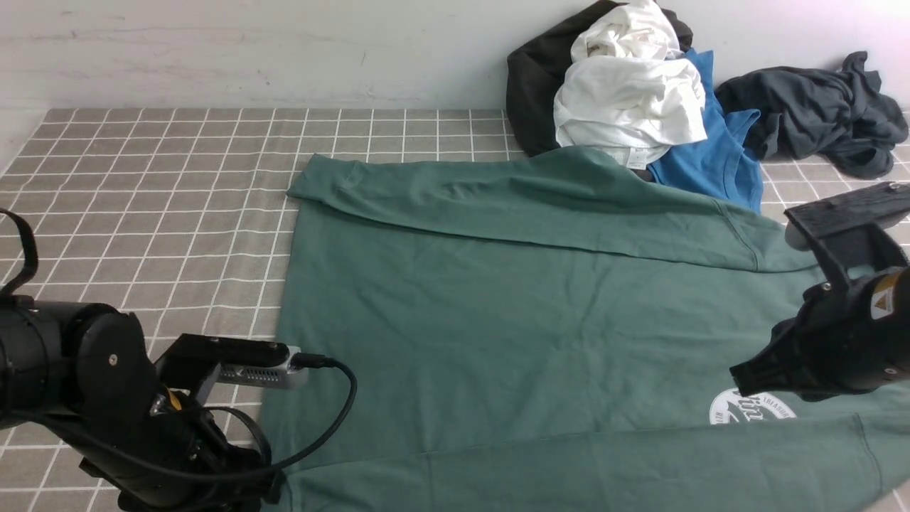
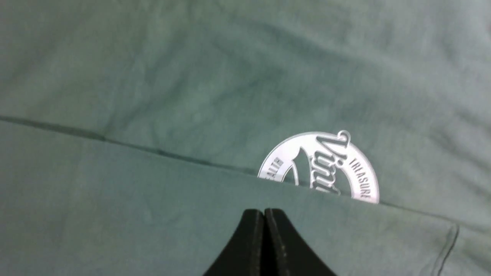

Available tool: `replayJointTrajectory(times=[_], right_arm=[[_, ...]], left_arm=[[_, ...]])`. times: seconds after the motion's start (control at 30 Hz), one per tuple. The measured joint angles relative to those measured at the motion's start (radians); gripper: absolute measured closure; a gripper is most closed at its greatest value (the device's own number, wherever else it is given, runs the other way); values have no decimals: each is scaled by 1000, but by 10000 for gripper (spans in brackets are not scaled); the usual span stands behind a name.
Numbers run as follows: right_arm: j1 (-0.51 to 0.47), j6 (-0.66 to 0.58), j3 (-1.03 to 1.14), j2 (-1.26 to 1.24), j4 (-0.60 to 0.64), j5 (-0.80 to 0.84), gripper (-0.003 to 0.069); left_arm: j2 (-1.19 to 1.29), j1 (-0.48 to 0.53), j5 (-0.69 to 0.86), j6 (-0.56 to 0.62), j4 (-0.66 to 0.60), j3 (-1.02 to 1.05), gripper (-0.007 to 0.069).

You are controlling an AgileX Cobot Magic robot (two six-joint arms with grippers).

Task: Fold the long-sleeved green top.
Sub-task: Use the left arm to clamp the cuff closest to it, then use the left arm to drag and place the cuff at the centered position on the left edge of the fabric

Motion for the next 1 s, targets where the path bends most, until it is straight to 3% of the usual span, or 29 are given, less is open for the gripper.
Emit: replayJointTrajectory(times=[0.1,0.27,0.33,0.57,0.73,1.0], right_arm=[[0,0,-2,0,0,0,665],[0,-1,-4,0,0,0,665],[0,-1,-4,0,0,-1,665],[0,-23,-5,0,0,-1,665],[0,-31,-5,0,-2,-3,665],[0,-33,-5,0,-36,-6,665]], left_arm=[[15,0,-5,-1,-2,0,257],[19,0,-32,4,-10,-1,540],[8,0,-30,15,-15,-8,602],[-78,0,67,65,-30,-135,632],[-143,0,105,170,-25,-304,632],[-96,0,-9,219,52,-487,632]])
